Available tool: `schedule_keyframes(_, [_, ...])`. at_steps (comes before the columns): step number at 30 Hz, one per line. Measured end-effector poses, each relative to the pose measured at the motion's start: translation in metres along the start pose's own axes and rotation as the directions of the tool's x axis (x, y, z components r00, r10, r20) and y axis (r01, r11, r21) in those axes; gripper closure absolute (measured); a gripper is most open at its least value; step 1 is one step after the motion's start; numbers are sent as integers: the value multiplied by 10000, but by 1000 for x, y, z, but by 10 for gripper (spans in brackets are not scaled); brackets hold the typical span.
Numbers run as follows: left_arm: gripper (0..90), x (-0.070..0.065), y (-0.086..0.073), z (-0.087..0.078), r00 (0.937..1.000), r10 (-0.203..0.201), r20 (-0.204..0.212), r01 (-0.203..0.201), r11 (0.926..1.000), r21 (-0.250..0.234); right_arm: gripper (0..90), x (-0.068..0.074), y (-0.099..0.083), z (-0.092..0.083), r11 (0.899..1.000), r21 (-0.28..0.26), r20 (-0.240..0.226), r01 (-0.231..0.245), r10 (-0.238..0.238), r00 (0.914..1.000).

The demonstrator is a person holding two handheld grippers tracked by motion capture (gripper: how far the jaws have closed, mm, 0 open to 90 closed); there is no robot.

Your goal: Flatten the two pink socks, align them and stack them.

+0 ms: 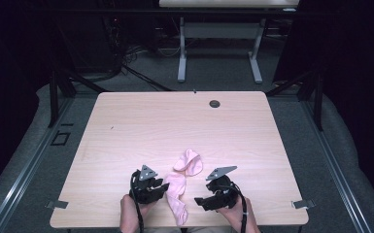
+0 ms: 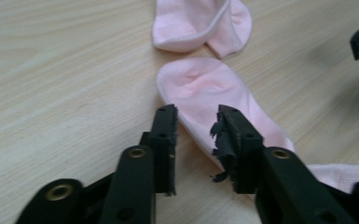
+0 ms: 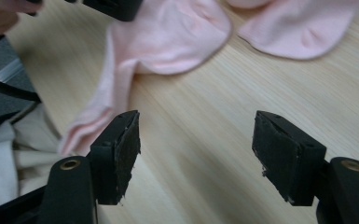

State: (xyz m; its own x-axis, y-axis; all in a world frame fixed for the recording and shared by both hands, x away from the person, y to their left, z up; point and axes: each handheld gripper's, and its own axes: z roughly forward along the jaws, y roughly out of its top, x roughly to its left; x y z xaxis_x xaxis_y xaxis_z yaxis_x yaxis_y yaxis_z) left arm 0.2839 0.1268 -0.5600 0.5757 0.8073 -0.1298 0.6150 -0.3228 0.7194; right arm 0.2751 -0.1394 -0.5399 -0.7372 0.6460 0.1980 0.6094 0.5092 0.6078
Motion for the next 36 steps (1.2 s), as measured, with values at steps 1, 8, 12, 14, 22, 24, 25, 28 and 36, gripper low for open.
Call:
schedule_keyframes(1, [493, 3, 0, -3, 9996, 201, -179, -201, 9998, -27, 340, 7, 4, 0, 9998, -206, -232, 68, -73, 9997])
schedule_keyframes(8, [307, 12, -3, -6, 9980, 543, -328, -544, 9985, -13, 510, 38, 14, 22, 9945, 241, -958, 1018, -991, 9905])
schedule_keyframes(12, [301, 15, -6, -9, 9970, 726, -277, -729, 9973, -110, 599, 46, 14, 33, 9895, 630, -763, 1298, -1249, 9892])
schedule_keyframes(14, [301, 15, -8, -10, 9964, 830, -186, -833, 9964, -159, 698, 45, 15, 36, 9887, 681, -662, 1334, -1289, 9894])
schedule_keyframes(22, [411, 16, -7, -11, 9677, 2482, 437, -2475, 9687, -209, 860, 38, 14, 21, 9875, 515, 65, 1489, -1494, 9888])
schedule_keyframes(24, [422, 16, -5, -10, 9573, 2851, 486, -2847, 9585, -155, 861, 34, 14, 14, 9869, 459, 217, 1546, -1557, 9876])
schedule_keyframes(25, [425, 15, -4, -8, 9532, 2976, 537, -2973, 9547, -136, 861, 32, 14, 10, 9868, 390, 296, 1571, -1583, 9869])
schedule_keyframes(28, [428, 15, 5, -2, 9442, 3191, 812, -3177, 9477, -296, 861, 26, 16, -8, 9861, 218, 684, 1649, -1660, 9837])
schedule_keyframes(36, [433, 8, 27, 13, 9133, 3874, 1261, -3841, 9219, -500, 861, 14, 21, -37, 9858, -14, 1100, 1678, -1666, 9799])
